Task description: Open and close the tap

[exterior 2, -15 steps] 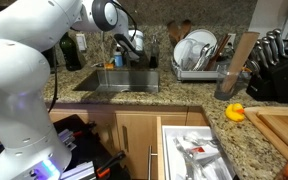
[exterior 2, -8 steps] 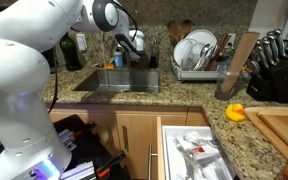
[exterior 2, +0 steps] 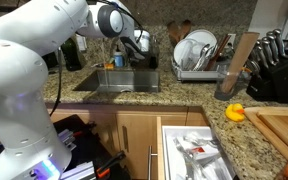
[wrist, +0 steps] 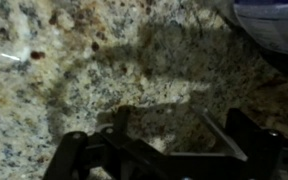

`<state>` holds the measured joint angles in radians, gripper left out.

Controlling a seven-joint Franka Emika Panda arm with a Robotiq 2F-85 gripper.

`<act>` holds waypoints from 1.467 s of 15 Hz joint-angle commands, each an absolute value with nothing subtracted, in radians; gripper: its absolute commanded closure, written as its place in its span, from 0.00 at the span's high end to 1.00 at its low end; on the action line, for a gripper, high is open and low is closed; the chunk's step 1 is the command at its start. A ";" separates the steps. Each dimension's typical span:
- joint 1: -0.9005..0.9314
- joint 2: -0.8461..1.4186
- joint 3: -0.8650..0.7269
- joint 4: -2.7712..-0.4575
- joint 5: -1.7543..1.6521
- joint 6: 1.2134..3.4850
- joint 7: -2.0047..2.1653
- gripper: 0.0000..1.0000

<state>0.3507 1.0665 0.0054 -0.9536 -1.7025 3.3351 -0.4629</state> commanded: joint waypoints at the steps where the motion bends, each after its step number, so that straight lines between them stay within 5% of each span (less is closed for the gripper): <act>1: 0.320 1.152 0.043 -0.796 -1.640 3.448 -0.439 1.00; 3: 0.309 1.168 0.040 -0.778 -1.592 3.512 -0.424 1.00; 4: 0.239 1.168 0.217 -0.803 -1.627 3.453 -0.499 1.00; 8: 0.130 1.190 0.464 -0.878 -1.660 3.454 -0.517 1.00; 9: 0.156 1.194 0.386 -0.862 -1.607 3.519 -0.476 1.00; 10: 0.089 1.210 0.565 -0.901 -1.668 3.453 -0.534 1.00; 11: 0.128 1.200 0.456 -0.882 -1.608 3.520 -0.478 1.00; 13: 0.069 1.211 0.613 -0.924 -1.646 3.455 -0.510 1.00; 15: 0.174 1.161 0.353 -0.893 -1.523 3.559 -0.349 1.00; 16: 0.063 1.188 0.613 -0.966 -1.609 3.459 -0.457 1.00; 17: 0.075 1.178 0.590 -0.969 -1.600 3.457 -0.429 1.00; 18: 0.173 1.139 0.355 -0.931 -1.493 3.533 -0.307 1.00; 19: 0.160 1.177 0.305 -0.859 -1.484 3.510 -0.350 1.00; 20: 0.103 1.200 0.418 -0.882 -1.519 3.463 -0.414 1.00; 22: 0.142 1.190 0.343 -0.863 -1.496 3.473 -0.367 1.00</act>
